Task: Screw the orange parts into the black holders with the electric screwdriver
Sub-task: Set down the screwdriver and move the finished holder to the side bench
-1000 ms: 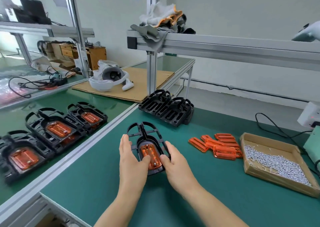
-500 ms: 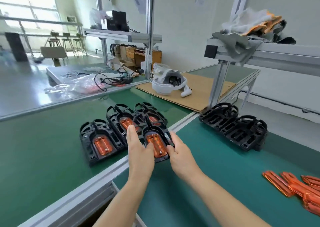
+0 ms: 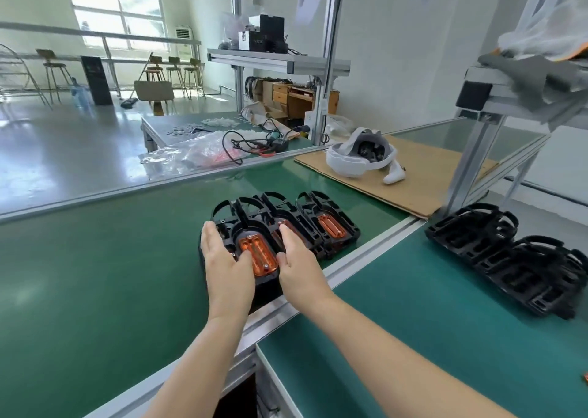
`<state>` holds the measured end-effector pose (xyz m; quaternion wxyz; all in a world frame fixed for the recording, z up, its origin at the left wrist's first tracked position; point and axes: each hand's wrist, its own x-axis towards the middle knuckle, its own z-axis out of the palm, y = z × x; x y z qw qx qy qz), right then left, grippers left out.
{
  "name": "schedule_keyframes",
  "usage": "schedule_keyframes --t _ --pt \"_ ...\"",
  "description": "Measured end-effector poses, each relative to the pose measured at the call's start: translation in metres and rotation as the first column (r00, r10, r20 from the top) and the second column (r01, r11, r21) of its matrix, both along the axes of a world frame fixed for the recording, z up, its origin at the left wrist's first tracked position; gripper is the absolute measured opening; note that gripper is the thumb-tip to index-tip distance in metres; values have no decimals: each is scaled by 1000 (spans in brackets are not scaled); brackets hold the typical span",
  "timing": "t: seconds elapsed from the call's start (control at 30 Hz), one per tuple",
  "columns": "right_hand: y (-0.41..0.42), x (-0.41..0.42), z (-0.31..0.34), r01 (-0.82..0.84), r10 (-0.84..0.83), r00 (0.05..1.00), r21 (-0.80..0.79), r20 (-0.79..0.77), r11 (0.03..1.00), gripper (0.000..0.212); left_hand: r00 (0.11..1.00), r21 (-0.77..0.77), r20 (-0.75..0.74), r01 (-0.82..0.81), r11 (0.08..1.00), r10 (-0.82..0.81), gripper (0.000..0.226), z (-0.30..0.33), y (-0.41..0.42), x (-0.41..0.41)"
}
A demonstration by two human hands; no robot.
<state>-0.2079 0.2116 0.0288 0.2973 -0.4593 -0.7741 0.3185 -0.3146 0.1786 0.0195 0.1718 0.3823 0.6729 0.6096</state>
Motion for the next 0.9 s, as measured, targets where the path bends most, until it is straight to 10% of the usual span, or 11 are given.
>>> schedule_keyframes --t 0.9 --pt "1 -39 -26 -99 -82 839 300 537 949 66 966 -280 -253 -123 952 50 75 -32 16 -29"
